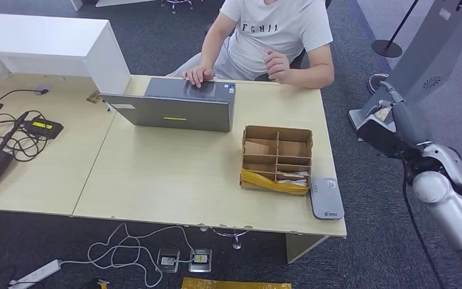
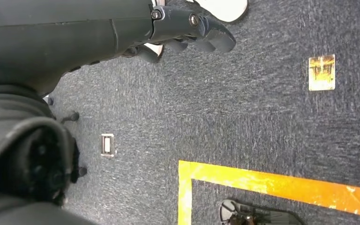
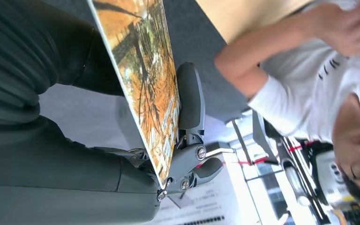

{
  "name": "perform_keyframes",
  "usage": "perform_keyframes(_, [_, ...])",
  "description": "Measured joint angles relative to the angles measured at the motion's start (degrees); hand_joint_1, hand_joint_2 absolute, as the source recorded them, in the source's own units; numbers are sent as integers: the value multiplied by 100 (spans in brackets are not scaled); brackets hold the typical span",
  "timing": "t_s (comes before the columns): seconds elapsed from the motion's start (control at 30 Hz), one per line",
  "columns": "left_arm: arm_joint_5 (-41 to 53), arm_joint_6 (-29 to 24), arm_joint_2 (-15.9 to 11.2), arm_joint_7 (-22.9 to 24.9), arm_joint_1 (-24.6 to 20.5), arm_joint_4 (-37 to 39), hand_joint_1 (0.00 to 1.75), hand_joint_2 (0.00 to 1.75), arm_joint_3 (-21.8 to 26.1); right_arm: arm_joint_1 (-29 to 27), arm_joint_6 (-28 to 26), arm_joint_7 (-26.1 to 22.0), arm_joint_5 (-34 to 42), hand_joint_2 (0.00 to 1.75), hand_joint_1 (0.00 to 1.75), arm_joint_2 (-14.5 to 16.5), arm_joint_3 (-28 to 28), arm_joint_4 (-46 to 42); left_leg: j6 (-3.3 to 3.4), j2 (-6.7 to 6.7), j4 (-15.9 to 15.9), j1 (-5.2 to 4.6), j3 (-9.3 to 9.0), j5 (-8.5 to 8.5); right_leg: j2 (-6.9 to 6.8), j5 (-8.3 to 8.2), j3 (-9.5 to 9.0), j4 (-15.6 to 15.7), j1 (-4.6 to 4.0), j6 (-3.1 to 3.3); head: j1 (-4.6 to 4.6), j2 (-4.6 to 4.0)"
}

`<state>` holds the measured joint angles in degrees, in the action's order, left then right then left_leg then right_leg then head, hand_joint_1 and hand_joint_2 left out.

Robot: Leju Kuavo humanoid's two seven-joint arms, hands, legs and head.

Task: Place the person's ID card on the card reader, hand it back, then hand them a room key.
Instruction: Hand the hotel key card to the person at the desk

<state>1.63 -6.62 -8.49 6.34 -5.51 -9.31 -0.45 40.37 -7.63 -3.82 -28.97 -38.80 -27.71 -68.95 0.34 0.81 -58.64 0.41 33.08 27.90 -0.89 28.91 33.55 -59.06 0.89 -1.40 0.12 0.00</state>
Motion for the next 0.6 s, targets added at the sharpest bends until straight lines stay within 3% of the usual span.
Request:
perform_keyframes(0.27, [74, 98, -11, -45, -4, 0, 0, 0, -10, 440, 58, -292, -358, 175, 175, 32, 105, -101, 0, 2, 1, 3, 5, 0, -1, 0, 1, -1, -2, 0, -2, 0])
perform_keyframes(0.43, [179, 99, -8, -134, -28, 0, 0, 0, -107, 769, -195, -668, -545, 175, 175, 441, 46, 441, -1, 1, 1, 4, 4, -1, 0, 0, 1, -2, -3, 0, -1, 0])
perform_keyframes(0.6, [296, 150, 2, -184, -31, 0, 0, 0, -179, 969, -394, -751, -910, 175, 175, 890, -55, 1075, -1, 5, 1, 5, 6, -1, -3, 0, 1, -2, -4, 0, -2, 0])
